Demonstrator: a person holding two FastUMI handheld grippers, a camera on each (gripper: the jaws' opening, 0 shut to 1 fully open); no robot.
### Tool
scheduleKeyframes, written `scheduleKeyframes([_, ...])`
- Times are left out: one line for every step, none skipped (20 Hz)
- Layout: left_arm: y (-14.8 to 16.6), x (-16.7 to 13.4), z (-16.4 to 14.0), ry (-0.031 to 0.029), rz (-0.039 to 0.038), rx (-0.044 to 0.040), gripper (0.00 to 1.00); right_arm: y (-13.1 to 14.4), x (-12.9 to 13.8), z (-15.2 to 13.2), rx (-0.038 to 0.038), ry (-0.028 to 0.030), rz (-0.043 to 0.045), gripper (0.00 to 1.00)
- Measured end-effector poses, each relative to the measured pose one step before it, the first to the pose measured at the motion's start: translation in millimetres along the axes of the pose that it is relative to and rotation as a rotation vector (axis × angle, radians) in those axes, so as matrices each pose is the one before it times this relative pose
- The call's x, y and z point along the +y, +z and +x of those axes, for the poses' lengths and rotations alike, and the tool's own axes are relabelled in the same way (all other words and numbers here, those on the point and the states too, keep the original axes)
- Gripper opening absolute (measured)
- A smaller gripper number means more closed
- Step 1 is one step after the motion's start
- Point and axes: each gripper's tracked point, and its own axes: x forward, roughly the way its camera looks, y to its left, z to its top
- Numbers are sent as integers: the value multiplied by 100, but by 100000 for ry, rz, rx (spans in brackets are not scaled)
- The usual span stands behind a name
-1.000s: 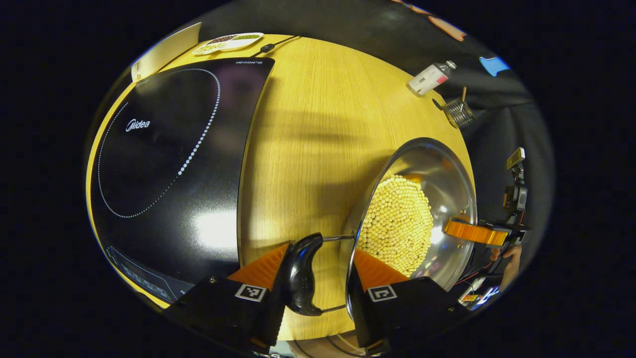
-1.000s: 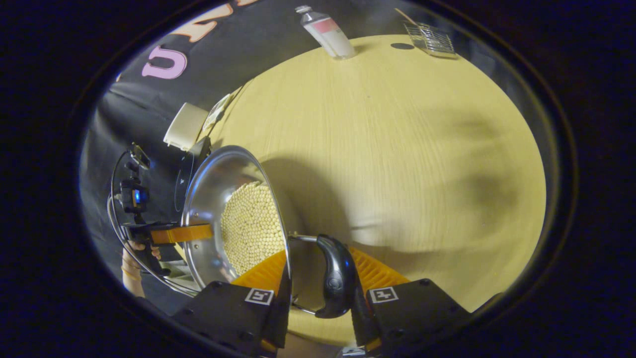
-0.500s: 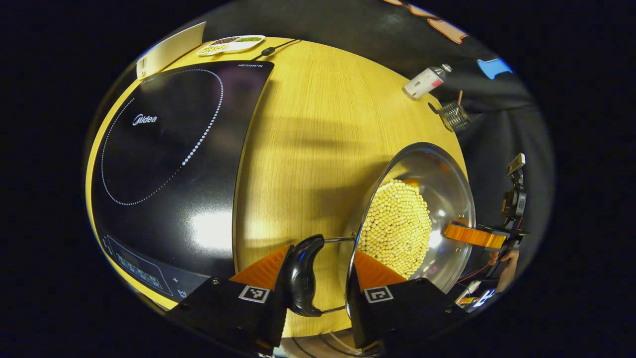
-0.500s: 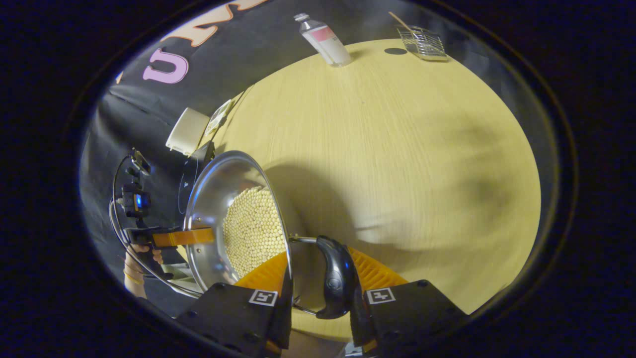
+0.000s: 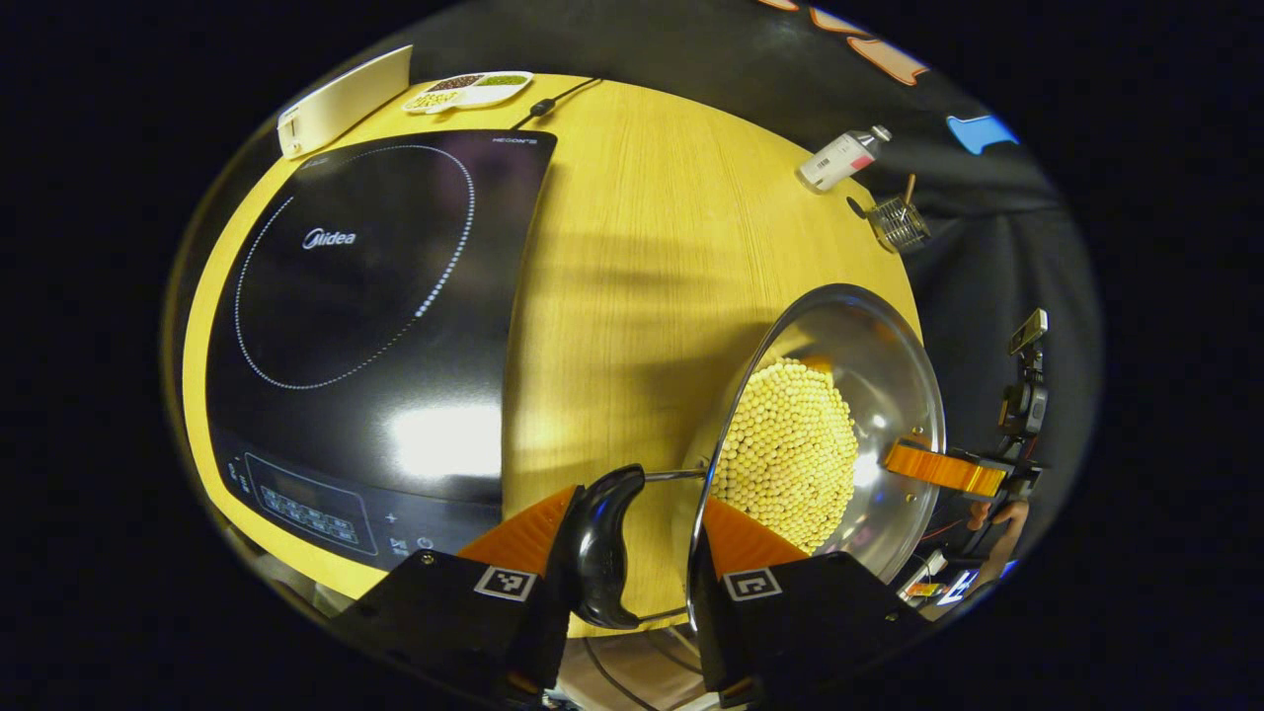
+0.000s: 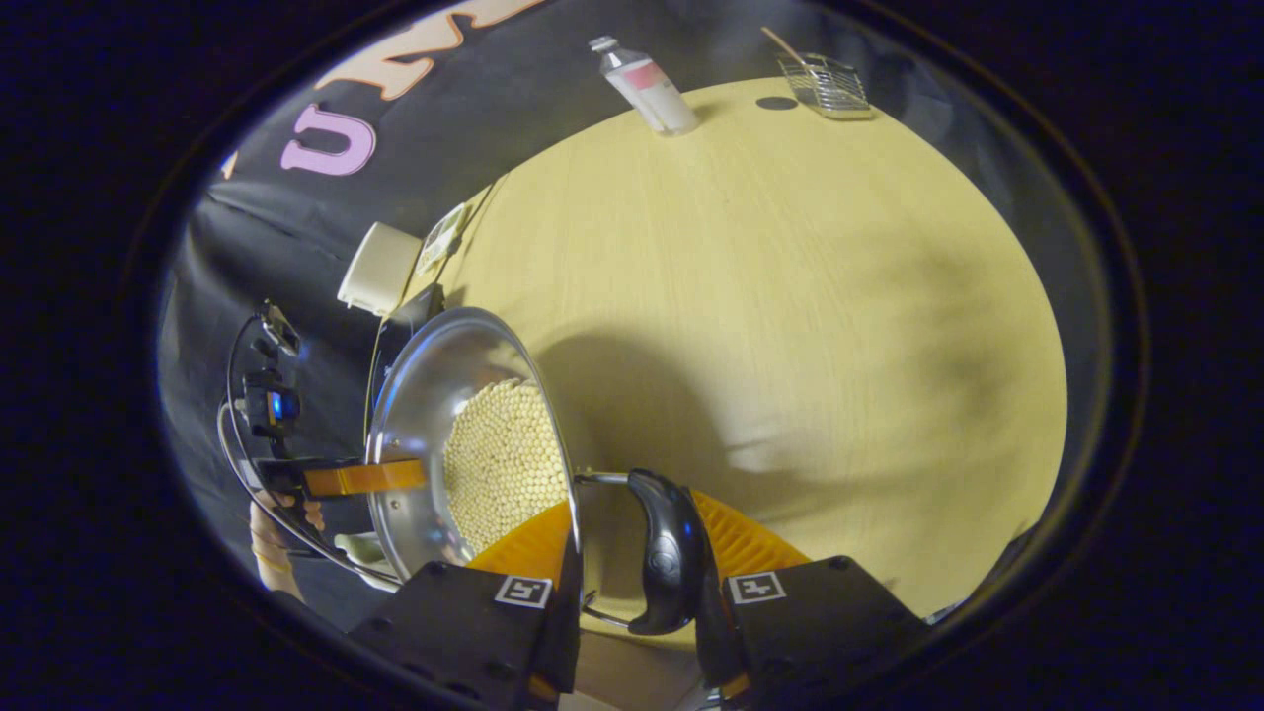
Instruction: First push the handle of the pot to place it horizontally, then grasp the pot with both hands and set it on the induction cooktop.
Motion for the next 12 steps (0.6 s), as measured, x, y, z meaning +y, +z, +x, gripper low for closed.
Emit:
scheduleKeyframes([71,510,-578,492,56,112,58,-10,735,95,-65,601,248,50])
scheduleKeyframes([156,456,-603,303,321,-529,54,-93,763,0,-144,543,176,50])
scheduleKeyframes([234,493,-583,136,191,-131,54,47,803,56,-206,482,152,50])
scheduleKeyframes([324,601,-511,-28,207,-236,55,-110,779,116,-157,243,233,50])
scheduleKeyframes([247,677,-519,-66,469,-103,55,31,946,173,-76,-51,297,50])
scheduleKeyframes([383,756,-470,62,368,337,55,-97,900,158,-329,-144,182,50])
scheduleKeyframes([323,793,-488,45,650,64,55,113,963,357,-195,-88,96,50])
scheduleKeyframes([494,809,-427,35,913,-157,55,-53,1049,242,-295,32,591,50])
scheduleKeyframes([615,997,-498,-10,1019,-410,55,91,1074,498,-271,16,683,56])
scheduleKeyframes([601,1010,-356,-54,1145,-433,54,-118,1089,374,-230,-242,808,50])
scheduleKeyframes([473,1098,-365,-126,956,2,56,59,1141,494,-394,-488,743,50])
scheduleKeyframes([675,1139,-277,-333,680,-131,53,-119,1157,449,-317,-608,555,50])
